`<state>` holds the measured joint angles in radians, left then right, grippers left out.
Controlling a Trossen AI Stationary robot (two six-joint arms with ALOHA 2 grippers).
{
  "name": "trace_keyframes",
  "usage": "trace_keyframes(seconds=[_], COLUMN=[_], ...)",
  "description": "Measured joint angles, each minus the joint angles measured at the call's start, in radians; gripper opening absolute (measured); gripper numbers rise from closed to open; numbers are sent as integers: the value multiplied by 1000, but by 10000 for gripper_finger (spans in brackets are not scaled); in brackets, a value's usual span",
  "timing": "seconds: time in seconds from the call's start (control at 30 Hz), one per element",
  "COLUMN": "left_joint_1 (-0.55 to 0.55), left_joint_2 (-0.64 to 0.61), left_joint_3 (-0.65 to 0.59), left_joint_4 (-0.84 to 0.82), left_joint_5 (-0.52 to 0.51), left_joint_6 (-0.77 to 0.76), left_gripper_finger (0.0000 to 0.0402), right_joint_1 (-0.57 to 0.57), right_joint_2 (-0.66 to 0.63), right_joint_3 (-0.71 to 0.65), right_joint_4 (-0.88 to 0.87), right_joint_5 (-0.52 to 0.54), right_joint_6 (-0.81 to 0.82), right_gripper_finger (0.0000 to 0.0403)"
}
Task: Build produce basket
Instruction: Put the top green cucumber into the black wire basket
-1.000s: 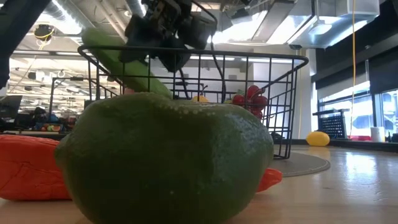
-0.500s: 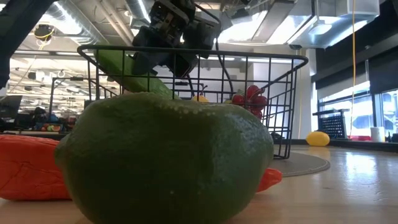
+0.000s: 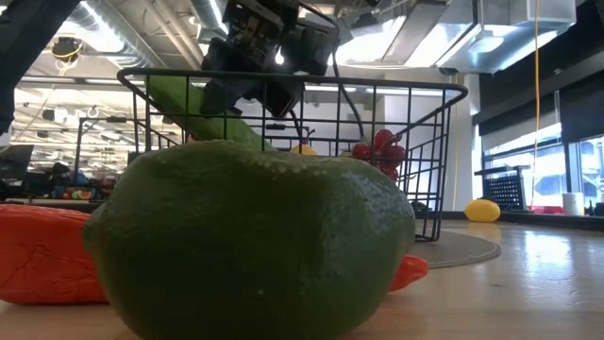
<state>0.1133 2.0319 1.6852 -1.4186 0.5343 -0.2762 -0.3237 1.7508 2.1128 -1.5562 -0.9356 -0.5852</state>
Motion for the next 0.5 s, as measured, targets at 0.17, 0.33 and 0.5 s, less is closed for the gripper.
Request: trace_keyframes(seconds=[0.17,0.33,0.5], left_joint_1=[-2,-3,-5], left_joint_2=[0,0,0], left_joint_3=[0,-1,-1], left_joint_4=[4,-7,1], left_joint_5=[-27,-28,-35], left_joint_6=[-3,-9,-9], left_gripper_finger=[160,156,146], right_joint_1=[0,0,0], right_joint_2=[0,0,0], right_joint_3=[0,0,0], right_joint_4=[0,0,1], right_joint_5=[0,0,0], right_joint_6=[-23,-30,-30], right_gripper_finger=[84,84,84])
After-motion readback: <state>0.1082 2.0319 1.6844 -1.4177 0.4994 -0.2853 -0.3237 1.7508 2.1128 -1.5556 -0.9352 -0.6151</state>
